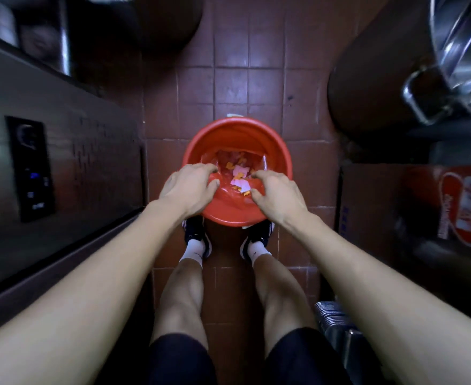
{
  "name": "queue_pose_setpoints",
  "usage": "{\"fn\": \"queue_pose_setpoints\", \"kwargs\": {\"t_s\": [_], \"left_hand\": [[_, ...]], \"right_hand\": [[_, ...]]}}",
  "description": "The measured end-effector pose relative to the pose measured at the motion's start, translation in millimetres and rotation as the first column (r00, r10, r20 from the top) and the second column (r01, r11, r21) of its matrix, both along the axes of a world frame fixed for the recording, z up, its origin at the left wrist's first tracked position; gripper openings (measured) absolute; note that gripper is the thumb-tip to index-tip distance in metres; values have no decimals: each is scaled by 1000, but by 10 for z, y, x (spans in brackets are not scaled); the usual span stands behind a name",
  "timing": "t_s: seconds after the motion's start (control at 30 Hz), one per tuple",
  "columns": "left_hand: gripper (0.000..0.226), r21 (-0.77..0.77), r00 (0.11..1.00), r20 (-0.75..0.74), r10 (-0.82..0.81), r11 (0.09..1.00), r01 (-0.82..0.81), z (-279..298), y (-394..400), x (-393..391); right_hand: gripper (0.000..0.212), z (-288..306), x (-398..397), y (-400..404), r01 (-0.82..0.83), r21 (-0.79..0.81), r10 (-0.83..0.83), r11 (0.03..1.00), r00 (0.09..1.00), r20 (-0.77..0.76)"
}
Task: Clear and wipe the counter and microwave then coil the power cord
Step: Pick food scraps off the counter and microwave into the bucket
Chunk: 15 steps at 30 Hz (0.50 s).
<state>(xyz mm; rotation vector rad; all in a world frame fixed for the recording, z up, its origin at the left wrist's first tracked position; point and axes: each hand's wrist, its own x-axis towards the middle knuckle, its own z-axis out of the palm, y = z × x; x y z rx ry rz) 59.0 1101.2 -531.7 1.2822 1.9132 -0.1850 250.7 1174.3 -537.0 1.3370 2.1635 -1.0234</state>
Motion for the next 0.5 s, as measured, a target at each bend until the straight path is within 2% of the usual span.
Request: {"fn": "queue_pose_setpoints", "kwargs": {"t_s": [0.17, 0.3, 0.5], "left_hand": [[43, 72, 994, -59, 91, 994, -86, 1152, 20, -55], [43, 149, 980, -130, 154, 980, -134, 2026, -71, -81], [43, 253, 931, -179, 317, 930, -268, 2953, -355, -174]], "right_hand": [[46, 1017, -117, 174, -161, 86, 168, 983, 982, -86], [49, 1835, -235, 287, -225, 199, 263, 954, 945, -195], [51, 2806, -523, 287, -332, 312, 420, 890, 864, -278]]}}
